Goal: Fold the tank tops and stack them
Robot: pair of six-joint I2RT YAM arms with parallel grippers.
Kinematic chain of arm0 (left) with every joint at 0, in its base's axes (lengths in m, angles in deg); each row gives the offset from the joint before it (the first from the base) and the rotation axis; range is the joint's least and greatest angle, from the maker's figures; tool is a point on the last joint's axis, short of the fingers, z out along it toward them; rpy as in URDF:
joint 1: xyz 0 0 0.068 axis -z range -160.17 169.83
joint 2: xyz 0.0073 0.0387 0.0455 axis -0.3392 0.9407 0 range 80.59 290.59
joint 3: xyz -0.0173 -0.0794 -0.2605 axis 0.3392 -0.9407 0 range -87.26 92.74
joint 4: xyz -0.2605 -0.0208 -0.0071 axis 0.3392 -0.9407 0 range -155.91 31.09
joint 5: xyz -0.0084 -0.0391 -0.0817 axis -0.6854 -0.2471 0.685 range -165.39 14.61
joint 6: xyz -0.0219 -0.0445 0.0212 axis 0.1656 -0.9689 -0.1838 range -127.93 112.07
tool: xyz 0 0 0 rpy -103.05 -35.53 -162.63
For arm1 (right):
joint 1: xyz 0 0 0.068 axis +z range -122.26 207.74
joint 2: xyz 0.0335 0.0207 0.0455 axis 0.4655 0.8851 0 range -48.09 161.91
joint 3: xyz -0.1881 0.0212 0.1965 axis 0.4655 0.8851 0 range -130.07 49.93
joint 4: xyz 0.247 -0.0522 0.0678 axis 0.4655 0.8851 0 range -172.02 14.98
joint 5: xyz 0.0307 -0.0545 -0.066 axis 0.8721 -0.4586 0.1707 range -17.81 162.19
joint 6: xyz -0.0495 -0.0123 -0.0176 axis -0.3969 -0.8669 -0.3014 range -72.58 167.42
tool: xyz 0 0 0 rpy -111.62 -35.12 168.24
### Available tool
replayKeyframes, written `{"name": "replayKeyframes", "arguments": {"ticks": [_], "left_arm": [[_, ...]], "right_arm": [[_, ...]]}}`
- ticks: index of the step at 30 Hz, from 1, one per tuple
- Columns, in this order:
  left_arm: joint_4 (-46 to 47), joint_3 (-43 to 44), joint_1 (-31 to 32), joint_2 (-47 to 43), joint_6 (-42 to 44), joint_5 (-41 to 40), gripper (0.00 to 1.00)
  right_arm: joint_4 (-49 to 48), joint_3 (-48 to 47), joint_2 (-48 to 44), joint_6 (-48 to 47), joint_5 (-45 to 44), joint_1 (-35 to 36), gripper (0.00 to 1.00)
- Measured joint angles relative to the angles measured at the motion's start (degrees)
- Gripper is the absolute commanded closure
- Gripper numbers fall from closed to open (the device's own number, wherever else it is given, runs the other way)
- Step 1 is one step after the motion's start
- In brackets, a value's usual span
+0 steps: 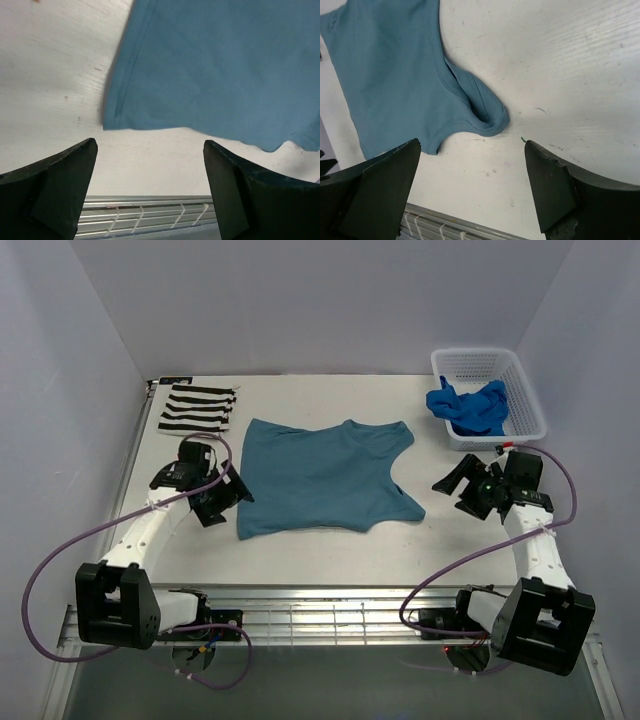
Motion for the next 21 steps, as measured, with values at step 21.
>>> {"name": "replayKeyframes", "arguments": {"ticks": [21], "left_arm": [[9.35, 12.96, -0.13, 21.24, -1.07, 2.23, 0.02]], "right_arm": [[-5.73, -14.80, 22.99, -4.13, -11.69, 32.63, 0.10]]}}
